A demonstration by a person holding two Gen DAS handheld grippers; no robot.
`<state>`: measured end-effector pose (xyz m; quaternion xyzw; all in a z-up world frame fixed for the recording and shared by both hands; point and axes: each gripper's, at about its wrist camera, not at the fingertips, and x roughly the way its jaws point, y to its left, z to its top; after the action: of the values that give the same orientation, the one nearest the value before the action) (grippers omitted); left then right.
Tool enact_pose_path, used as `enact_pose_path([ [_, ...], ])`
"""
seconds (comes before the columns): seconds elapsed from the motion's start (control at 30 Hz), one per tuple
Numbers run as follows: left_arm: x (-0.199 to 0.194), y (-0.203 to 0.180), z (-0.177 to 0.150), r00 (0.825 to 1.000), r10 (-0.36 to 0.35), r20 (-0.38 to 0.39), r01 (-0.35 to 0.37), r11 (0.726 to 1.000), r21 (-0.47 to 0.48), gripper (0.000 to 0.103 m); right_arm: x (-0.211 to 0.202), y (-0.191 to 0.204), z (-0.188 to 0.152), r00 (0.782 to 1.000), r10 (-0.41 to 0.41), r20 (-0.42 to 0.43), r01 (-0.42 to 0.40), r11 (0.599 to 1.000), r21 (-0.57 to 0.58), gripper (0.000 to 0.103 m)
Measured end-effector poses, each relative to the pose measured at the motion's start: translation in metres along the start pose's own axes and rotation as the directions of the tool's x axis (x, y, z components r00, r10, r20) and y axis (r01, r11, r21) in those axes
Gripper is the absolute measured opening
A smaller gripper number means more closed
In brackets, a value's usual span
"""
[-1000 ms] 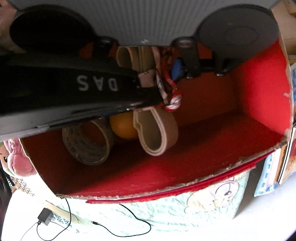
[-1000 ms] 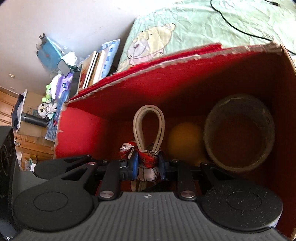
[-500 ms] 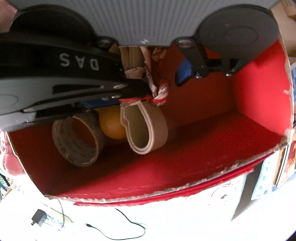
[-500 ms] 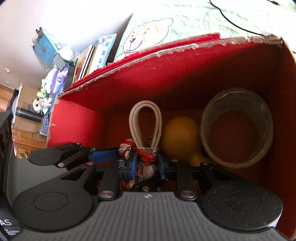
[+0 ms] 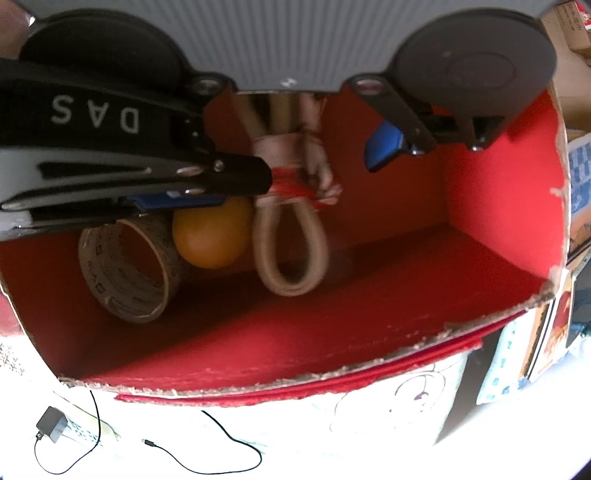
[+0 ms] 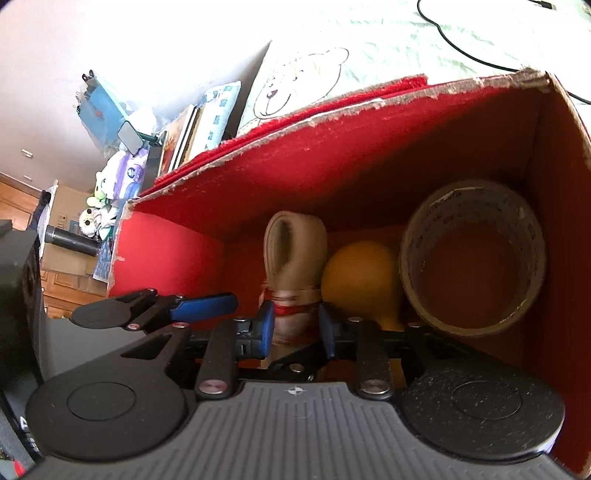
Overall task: Organize objects
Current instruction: 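Lower the strap to the box floor and open the right gripper, then withdraw the right gripper up out of the red box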
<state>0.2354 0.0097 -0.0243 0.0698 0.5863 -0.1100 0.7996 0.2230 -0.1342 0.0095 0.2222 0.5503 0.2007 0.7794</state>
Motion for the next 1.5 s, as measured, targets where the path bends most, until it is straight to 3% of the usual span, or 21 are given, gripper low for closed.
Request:
enact_pose_path([
  [0.37,0.003,-0.007,0.005,1.0,0.019,0.002,-0.019,1.0,0.006,0.088,0.006,0.003,0.001,1.0,-0.001,0.003,0.001,1.0,0.003,0.03],
  [0.6,0.001,-0.013,0.008,0.999,0.037,0.019,-0.037,0.999,0.028,0.082,0.007,0.004,0.0,0.999,-0.001,0.036,0.001,1.0,-0.01,0.028],
  [0.97,-0.002,-0.019,0.004,0.995,0.079,0.056,-0.081,0.996,0.024,0.083,0.0,-0.002,-0.004,0.997,-0.015,0.082,0.016,1.0,-0.007,0.025],
  [1.5,-0.013,-0.024,0.0,0.975,0.17,0.14,-0.173,0.985,0.011,0.083,-0.005,0.001,-0.01,0.983,-0.06,0.175,0.065,0.998,-0.025,0.025],
])
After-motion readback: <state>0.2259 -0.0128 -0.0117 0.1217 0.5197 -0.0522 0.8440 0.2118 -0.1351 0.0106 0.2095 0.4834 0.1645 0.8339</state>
